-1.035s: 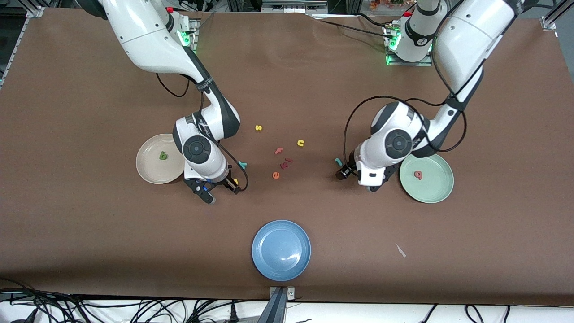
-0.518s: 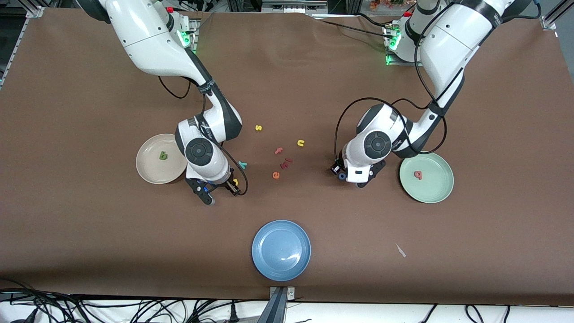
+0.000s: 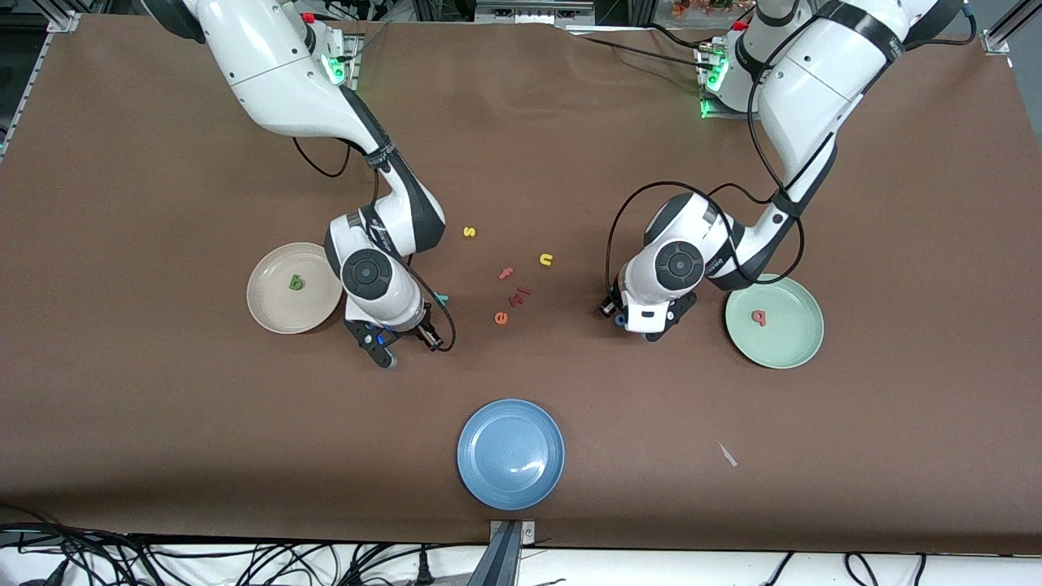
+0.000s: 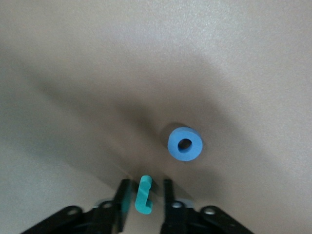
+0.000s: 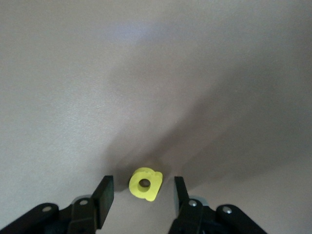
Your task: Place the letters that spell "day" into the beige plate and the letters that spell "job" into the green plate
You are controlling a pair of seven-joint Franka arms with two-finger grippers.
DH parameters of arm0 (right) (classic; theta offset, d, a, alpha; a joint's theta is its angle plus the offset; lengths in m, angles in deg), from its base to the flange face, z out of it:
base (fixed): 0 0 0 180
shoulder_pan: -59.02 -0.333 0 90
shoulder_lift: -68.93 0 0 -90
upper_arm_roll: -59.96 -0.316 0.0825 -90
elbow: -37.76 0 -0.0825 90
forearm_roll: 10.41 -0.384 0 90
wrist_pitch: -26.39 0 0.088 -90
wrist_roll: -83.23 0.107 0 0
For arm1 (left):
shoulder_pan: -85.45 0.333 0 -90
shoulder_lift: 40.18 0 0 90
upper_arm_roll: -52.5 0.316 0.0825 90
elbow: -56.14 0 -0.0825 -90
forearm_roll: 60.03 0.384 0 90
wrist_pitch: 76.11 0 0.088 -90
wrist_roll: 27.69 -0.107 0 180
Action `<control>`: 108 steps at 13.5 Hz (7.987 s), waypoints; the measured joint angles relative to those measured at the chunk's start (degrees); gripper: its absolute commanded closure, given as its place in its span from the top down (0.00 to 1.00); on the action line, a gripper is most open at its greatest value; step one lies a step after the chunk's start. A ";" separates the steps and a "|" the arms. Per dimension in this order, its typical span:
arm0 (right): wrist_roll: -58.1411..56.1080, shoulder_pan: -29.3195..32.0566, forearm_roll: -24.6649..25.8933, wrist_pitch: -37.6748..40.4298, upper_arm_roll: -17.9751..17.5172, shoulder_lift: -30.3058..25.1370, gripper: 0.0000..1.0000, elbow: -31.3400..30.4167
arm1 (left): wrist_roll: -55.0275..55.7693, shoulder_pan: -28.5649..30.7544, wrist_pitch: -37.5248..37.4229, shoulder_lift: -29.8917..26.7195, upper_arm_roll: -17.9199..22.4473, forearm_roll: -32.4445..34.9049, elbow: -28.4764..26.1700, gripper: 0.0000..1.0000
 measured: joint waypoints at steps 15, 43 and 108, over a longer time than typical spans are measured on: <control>-21.19 1.80 0.02 17.98 5.24 -6.05 0.08 0.96 | -31.68 20.93 -16.47 -7.51 0.38 1.92 0.11 0.00; -22.99 -3.99 -6.17 2.18 2.73 -15.03 0.87 -16.46 | -11.29 -1.62 -3.94 4.39 3.11 -0.81 9.67 0.61; -73.61 16.44 -1.65 47.32 9.82 -33.38 1.00 8.95 | -66.20 21.15 -31.19 -16.52 0.86 3.18 23.39 1.00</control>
